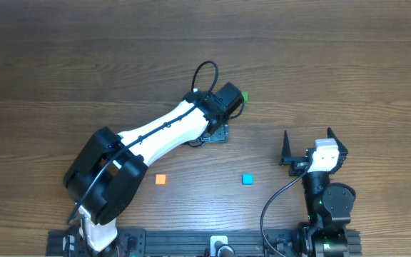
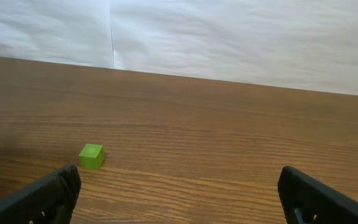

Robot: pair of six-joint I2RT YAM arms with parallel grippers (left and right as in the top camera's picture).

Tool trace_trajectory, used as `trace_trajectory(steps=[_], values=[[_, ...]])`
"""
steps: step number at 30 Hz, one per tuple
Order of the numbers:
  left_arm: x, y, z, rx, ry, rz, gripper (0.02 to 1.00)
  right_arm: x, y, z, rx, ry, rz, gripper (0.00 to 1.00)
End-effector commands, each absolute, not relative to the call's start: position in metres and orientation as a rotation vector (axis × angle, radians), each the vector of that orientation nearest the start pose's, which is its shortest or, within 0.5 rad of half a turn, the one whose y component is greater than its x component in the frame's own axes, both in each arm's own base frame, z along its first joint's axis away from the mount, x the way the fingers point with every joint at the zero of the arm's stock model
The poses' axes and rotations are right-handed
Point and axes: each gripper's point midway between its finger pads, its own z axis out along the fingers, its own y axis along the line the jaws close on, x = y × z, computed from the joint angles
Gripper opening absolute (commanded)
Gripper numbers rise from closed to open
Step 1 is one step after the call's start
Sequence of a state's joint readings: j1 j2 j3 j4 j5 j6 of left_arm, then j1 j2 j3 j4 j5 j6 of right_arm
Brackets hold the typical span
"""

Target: Stack Cubes

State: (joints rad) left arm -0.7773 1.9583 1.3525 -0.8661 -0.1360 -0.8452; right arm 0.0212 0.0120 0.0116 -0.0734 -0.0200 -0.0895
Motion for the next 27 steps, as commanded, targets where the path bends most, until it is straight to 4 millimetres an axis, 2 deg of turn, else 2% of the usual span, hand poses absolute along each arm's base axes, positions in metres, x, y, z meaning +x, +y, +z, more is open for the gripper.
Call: trace_trajectory(steps=[1, 3, 7, 11, 16, 20, 21, 24, 26, 27], values=[[0.288, -0.243, 0.018, -0.129, 2.974, 0.069, 1.0, 0.246, 0.009, 0.157, -0.11, 1.642, -0.04, 0.993], [0.29, -0.244, 0.024, -0.134, 2.963, 0.051, 1.0, 0.246, 0.009, 0.157, -0.11, 1.642, -0.04, 0.993], [0.295, -0.243, 0.056, -0.152, 2.909, -0.029, 1.0, 0.246, 0.009, 0.157, -0.11, 1.642, -0.04, 0.993], [0.291, -0.235, 0.095, -0.169, 2.86, -0.09, 1.0, 0.246, 0.009, 0.157, -0.11, 1.642, -0.04, 0.993], [0.274, -0.221, 0.145, -0.168, 2.805, -0.166, 1.0, 0.246, 0.009, 0.157, -0.11, 1.642, -0.04, 0.991], [0.25, -0.21, 0.175, -0.12, 2.768, -0.178, 0.996, 0.246, 0.009, 0.157, -0.11, 1.642, -0.04, 0.991], [0.238, -0.207, 0.179, -0.077, 2.751, -0.162, 0.998, 0.246, 0.009, 0.157, -0.11, 1.642, -0.04, 0.993], [0.22, -0.198, 0.171, -0.101, 2.738, -0.136, 0.987, 0.246, 0.009, 0.157, -0.11, 1.642, -0.04, 0.993], [0.209, -0.187, 0.157, -0.159, 2.758, -0.111, 0.969, 0.246, 0.009, 0.157, -0.11, 1.642, -0.04, 0.989], [0.201, -0.175, 0.137, -0.203, 2.779, -0.085, 0.943, 0.246, 0.009, 0.157, -0.11, 1.642, -0.04, 0.993]])
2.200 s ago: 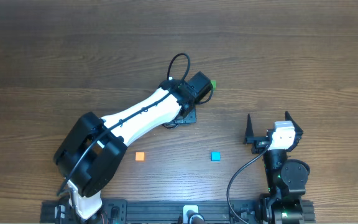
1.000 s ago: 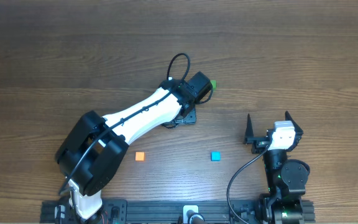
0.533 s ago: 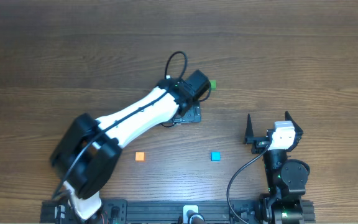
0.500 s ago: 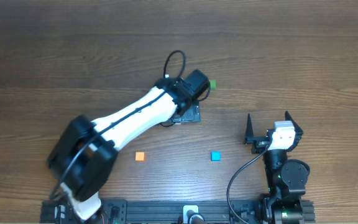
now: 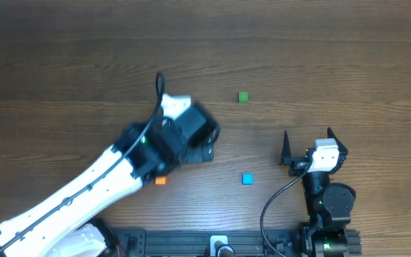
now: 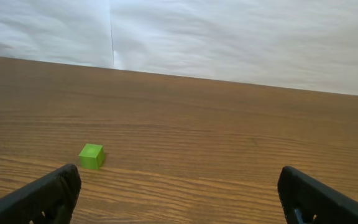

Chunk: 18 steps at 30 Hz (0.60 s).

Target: Stack Cubes

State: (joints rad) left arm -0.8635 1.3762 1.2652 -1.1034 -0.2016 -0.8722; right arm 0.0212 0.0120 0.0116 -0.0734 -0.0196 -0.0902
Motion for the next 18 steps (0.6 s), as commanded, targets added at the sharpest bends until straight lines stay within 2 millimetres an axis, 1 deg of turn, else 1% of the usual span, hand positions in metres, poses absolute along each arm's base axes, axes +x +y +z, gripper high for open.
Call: trace_trajectory(steps=[1, 3, 6, 10, 13, 18], values=[[0.198, -0.171, 0.127, -0.215, 2.787, -0.081, 0.936, 0.246, 0.009, 0.157, -0.11, 1.642, -0.04, 0.993], [0.194, -0.162, 0.109, -0.239, 2.802, -0.074, 0.921, 0.246, 0.009, 0.157, -0.11, 1.642, -0.04, 0.991], [0.187, -0.148, 0.085, -0.27, 2.82, -0.055, 0.95, 0.246, 0.009, 0.157, -0.11, 1.642, -0.04, 0.993], [0.18, -0.137, 0.064, -0.283, 2.833, -0.026, 0.954, 0.246, 0.009, 0.157, -0.11, 1.642, -0.04, 0.993], [0.178, -0.135, 0.05, -0.276, 2.834, -0.027, 0.941, 0.246, 0.009, 0.157, -0.11, 1.642, -0.04, 0.993], [0.176, -0.139, 0.026, -0.189, 2.83, -0.088, 0.934, 0.246, 0.009, 0.157, -0.11, 1.642, -0.04, 0.993]])
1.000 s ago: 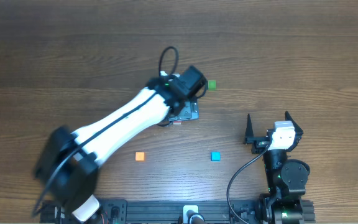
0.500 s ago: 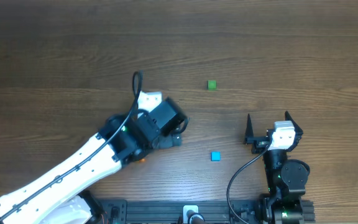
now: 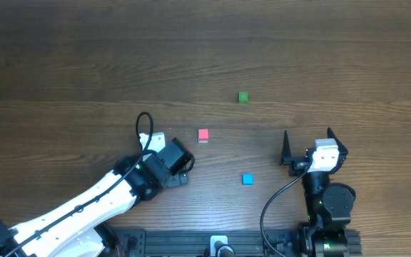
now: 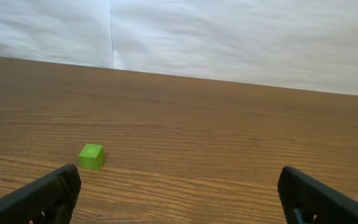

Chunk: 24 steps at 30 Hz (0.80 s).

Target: Stack Cubes

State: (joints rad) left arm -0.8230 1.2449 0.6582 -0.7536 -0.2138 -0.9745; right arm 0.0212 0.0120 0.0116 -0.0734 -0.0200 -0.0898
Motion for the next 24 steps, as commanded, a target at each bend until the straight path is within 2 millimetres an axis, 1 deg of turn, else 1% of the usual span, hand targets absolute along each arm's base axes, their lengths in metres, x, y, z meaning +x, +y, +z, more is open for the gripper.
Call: trace_trajectory(steps=[1, 3, 6, 11, 17, 19, 24], values=[[0.175, -0.14, 0.024, -0.177, 2.829, -0.098, 0.934, 0.246, 0.009, 0.157, -0.11, 1.642, -0.04, 0.993], [0.172, -0.136, 0.017, -0.18, 2.835, -0.088, 0.932, 0.246, 0.009, 0.157, -0.11, 1.642, -0.04, 0.993], [0.171, -0.136, 0.016, -0.131, 2.862, -0.107, 0.923, 0.246, 0.009, 0.157, -0.11, 1.642, -0.04, 0.991], [0.171, -0.131, 0.011, -0.158, 2.93, -0.157, 0.928, 0.246, 0.009, 0.157, -0.11, 1.642, -0.04, 0.993], [0.167, -0.131, 0.006, -0.156, 2.97, -0.17, 0.925, 0.246, 0.009, 0.157, -0.11, 1.642, -0.04, 0.991], [0.165, -0.132, 0.001, -0.157, 2.992, -0.163, 0.921, 0.246, 0.009, 0.157, -0.11, 1.642, -0.04, 0.991], [0.164, -0.132, 0.0, -0.148, 3.004, -0.163, 0.915, 0.246, 0.009, 0.157, -0.11, 1.642, -0.04, 0.993]])
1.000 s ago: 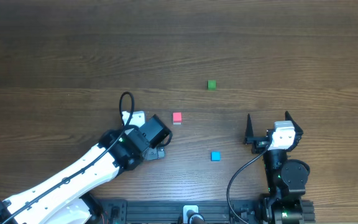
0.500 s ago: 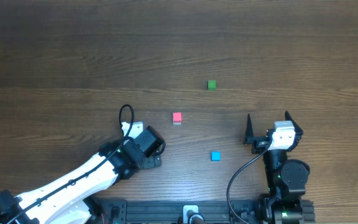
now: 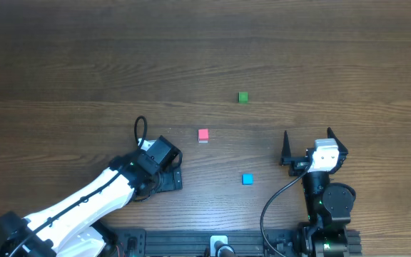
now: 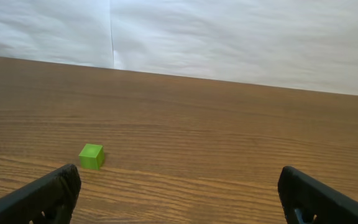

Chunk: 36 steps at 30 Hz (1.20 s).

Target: Stack Cubes

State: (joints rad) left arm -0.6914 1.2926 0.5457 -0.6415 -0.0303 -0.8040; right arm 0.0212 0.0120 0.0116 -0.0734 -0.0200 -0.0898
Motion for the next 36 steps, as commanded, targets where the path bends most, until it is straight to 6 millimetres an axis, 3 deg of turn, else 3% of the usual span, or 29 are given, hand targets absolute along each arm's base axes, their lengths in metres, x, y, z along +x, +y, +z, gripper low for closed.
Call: trace_trajectory(steps=[1, 9, 36], values=[[0.164, -0.134, 0.0, -0.127, 3.003, -0.171, 0.915, 0.246, 0.009, 0.157, -0.11, 1.642, -0.04, 0.991], [0.168, -0.138, 0.002, -0.043, 2.986, -0.194, 0.928, 0.246, 0.009, 0.157, -0.11, 1.642, -0.04, 0.993], [0.176, -0.129, 0.002, -0.04, 2.977, -0.078, 0.906, 0.246, 0.009, 0.157, -0.11, 1.642, -0.04, 0.993]])
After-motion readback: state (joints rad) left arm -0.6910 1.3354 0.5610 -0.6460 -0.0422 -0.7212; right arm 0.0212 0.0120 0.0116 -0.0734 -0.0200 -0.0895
